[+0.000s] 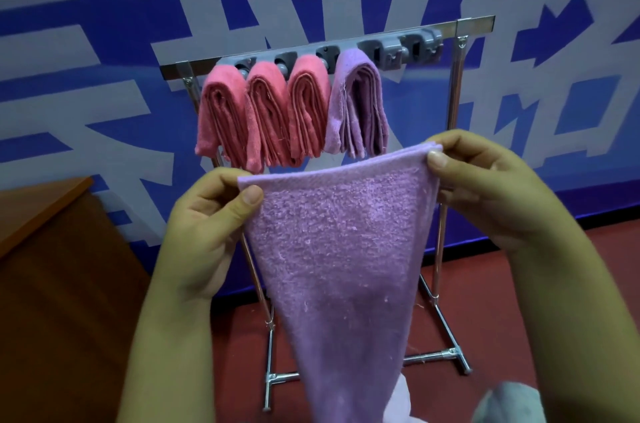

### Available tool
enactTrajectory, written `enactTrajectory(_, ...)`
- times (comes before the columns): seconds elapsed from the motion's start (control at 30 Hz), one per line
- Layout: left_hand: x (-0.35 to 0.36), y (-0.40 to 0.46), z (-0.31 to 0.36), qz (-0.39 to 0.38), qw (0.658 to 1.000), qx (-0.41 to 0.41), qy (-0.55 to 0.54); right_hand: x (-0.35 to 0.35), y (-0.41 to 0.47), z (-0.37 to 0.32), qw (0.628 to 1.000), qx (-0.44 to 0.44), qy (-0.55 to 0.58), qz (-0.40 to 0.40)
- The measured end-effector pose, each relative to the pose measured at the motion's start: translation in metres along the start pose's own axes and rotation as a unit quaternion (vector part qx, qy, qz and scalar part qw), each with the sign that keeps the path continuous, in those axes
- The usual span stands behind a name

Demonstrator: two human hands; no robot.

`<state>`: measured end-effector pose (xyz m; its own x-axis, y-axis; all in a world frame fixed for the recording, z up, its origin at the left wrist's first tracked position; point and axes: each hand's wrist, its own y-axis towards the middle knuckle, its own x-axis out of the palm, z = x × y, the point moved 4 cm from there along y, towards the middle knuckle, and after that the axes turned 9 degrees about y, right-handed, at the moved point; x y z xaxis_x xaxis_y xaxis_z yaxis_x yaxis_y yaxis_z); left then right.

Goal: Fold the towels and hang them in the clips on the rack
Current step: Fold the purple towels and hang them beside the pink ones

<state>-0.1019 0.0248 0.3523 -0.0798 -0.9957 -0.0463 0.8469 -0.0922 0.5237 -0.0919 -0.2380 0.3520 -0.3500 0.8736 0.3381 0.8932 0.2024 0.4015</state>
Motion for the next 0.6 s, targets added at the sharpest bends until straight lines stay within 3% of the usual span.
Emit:
enactTrajectory(0.1,-0.004,0.012,-0.027,0.034,0.993,-0.107,-0.037,-0.008,0.014,0.020,0.995,0.088,0.010,0.046)
enactTrajectory(0.2,-0.003,0.022,-0.063,0.086,0.963,-0.252,-0.046,-0.011,0.028,0.058,0.967,0.187,0.055,0.161)
enactTrajectory(0.27,0.003,0.021,-0.079,0.129,0.946,-0.293,-0.048,-0.007,0.031,0.077,0.951,0.198,0.086,0.221)
enactTrajectory(0.4,0.027,0.009,-0.071,0.147,0.950,-0.273,-0.026,0.008,0.027,0.084,0.961,0.132,0.024,0.241)
enactTrajectory(0.6,0.056,-0.001,-0.041,0.111,0.973,-0.194,0.050,0.039,0.015,0.072,0.978,0.020,-0.108,0.178)
